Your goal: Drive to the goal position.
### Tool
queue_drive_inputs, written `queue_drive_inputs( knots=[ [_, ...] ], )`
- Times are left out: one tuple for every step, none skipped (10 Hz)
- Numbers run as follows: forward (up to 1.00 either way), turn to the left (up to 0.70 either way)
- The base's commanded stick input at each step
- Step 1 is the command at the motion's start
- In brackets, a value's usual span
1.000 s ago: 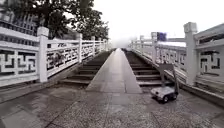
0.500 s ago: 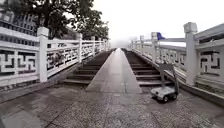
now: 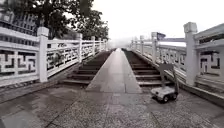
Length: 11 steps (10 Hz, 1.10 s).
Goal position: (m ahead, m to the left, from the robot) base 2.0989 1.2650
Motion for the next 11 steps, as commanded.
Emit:
queue_drive_inputs(
  knots=[
    [0.03,0.01],
    [0.03,0.01],
    [0.03,0.01],
    [0.03,0.01],
    [0.03,0.01],
    [0.03,0.01],
    [0.03,0.01],
    [0.03,0.01],
    [0.03,0.01],
    [0.03,0.01],
    [0.03,0.01]
  ],
)
